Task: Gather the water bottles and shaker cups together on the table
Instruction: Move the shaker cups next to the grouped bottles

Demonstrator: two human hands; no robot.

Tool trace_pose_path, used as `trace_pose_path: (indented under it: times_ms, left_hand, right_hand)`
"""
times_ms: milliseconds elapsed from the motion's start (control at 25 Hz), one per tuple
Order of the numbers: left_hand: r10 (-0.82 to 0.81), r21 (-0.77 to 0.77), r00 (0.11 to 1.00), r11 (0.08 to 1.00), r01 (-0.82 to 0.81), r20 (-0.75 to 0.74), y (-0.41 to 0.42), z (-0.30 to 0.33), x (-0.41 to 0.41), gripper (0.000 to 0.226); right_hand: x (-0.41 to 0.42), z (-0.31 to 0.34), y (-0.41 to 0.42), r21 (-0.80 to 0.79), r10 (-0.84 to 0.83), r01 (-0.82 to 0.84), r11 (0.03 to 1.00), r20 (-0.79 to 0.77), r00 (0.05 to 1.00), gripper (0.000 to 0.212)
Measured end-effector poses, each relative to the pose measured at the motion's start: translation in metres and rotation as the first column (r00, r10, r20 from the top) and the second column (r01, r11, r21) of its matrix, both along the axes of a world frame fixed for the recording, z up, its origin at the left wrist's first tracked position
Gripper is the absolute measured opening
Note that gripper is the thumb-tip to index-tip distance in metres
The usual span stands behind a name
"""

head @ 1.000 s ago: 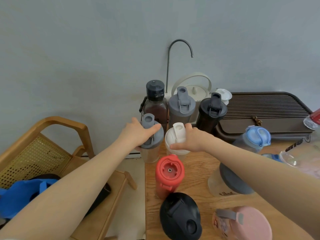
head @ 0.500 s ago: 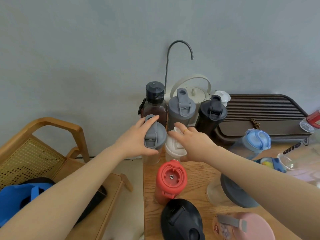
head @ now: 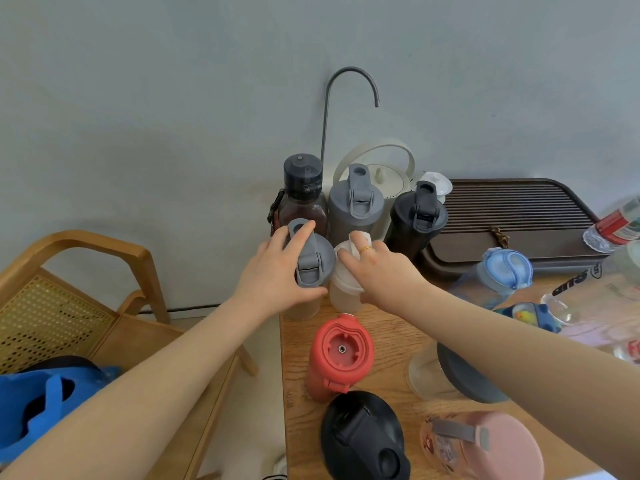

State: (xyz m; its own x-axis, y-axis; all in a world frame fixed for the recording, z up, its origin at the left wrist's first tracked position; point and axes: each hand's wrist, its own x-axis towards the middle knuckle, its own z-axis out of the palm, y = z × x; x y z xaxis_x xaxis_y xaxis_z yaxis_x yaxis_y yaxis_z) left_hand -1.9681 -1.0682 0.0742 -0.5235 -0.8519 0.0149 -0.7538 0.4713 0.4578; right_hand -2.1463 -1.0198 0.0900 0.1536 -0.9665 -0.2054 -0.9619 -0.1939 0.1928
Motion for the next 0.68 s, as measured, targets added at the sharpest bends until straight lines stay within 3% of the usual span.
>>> trace_pose_path:
  times_ms: [80, 200, 280, 360, 440, 520, 600, 680]
  left_hand:
    - [0.01, -0.017, 0.999, 1.0, -0.01, 0.032, 0.004, 0.006, 0.003, 0.096]
    - [0.057, -0.119, 0.996, 0.991, -0.065, -0.07, 0.012, 0.027, 0.001, 0.077]
    - [-0.016, -0.282, 0.997, 0.959, -0.007, -0.079, 0.019, 0.051, -0.011, 0.067]
    - [-0.161, -0.349, 0.98, 0.931, 0.111, -0.12, 0.032, 0.081, -0.031, 0.064]
    - [-0.297, -0.287, 0.94, 0.927, 0.242, -0.168, 0.055, 0.109, -0.057, 0.058]
    - [-0.378, -0.23, 0.913, 0.912, 0.339, -0.154, 0.077, 0.122, -0.086, 0.044]
    - [-0.406, -0.152, 0.912, 0.907, 0.394, -0.057, 0.099, 0.117, -0.116, 0.031]
    - [-0.406, 0.037, 0.91, 0.914, 0.404, 0.086, 0.116, 0.101, -0.136, 0.045]
  right_hand:
    - [-0.011, 0.018, 0.004, -0.004, 0.015, -0.014, 1.0, 0.12, 0.993, 0.069]
    - [-0.048, 0.049, 0.019, -0.183, 0.067, -0.014, 0.983, 0.288, 0.955, 0.047]
    - [-0.082, 0.064, 0.034, -0.261, 0.064, 0.034, 0.965, 0.357, 0.932, 0.036]
    - [-0.118, 0.072, 0.047, -0.318, 0.041, 0.098, 0.943, 0.403, 0.914, 0.029]
    - [-0.155, 0.071, 0.058, -0.317, -0.022, 0.179, 0.931, 0.441, 0.897, 0.025]
    - [-0.181, 0.062, 0.071, -0.204, -0.099, 0.211, 0.956, 0.453, 0.886, 0.027]
    - [-0.197, 0.044, 0.089, -0.048, -0.107, 0.141, 0.989, 0.433, 0.895, 0.028]
    - [-0.196, 0.029, 0.105, 0.052, -0.045, 0.025, 0.998, 0.444, 0.895, 0.031]
